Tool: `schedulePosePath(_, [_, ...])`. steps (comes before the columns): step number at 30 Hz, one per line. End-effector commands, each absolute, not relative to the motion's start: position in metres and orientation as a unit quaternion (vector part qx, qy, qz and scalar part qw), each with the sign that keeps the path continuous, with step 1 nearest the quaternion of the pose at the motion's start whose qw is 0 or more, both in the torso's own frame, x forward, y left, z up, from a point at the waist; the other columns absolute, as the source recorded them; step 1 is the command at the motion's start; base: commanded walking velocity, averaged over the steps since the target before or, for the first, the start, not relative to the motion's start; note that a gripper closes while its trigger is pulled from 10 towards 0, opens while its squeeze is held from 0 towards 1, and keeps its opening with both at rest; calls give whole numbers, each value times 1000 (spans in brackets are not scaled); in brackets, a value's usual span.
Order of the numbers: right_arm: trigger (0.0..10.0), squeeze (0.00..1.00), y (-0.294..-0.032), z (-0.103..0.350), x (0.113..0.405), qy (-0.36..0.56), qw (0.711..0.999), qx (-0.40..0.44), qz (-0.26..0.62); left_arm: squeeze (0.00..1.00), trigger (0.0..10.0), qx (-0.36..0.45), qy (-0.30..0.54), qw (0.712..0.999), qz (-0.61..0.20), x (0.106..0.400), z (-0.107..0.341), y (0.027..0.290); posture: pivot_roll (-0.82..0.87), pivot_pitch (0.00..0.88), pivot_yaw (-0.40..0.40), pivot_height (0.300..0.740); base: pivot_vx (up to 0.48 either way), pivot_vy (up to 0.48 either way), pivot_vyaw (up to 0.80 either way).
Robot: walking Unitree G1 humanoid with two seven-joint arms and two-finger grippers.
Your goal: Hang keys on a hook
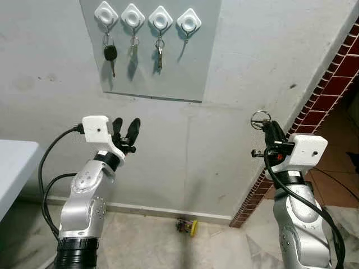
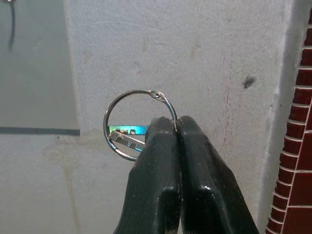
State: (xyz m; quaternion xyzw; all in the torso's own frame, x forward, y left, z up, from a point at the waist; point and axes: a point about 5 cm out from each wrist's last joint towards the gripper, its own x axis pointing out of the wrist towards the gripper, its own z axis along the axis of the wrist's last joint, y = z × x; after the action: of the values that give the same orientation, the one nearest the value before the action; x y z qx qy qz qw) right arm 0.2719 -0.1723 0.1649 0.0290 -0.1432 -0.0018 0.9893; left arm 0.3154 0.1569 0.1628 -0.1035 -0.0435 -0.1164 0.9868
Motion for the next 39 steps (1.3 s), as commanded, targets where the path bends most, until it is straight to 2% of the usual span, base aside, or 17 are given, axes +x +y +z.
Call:
schedulePosePath(1, [10000, 0, -168, 169, 272, -149, 988, 28, 4, 0, 10000, -103, -38, 987, -117, 316, 163, 159, -135, 9, 7, 724, 0, 349, 0])
schedulePosePath(9, [10000, 0, -165, 169, 273, -146, 989, 31, 8, 0, 10000, -98, -35, 987, -123, 318, 164, 157, -131, 7, 8, 724, 0, 362, 0])
schedulePosePath(33, [10000, 0, -161, 169, 272, -140, 989, 33, 26, 0, 10000, -99, -12, 989, -111, 326, 165, 148, -145, 0, 3, 724, 0, 0, 0])
schedulePosePath(39, [10000, 0, -159, 168, 270, -137, 990, 32, 34, 0, 10000, -105, -16, 988, -114, 325, 165, 147, -147, 0, -6, 724, 314, 0, 0])
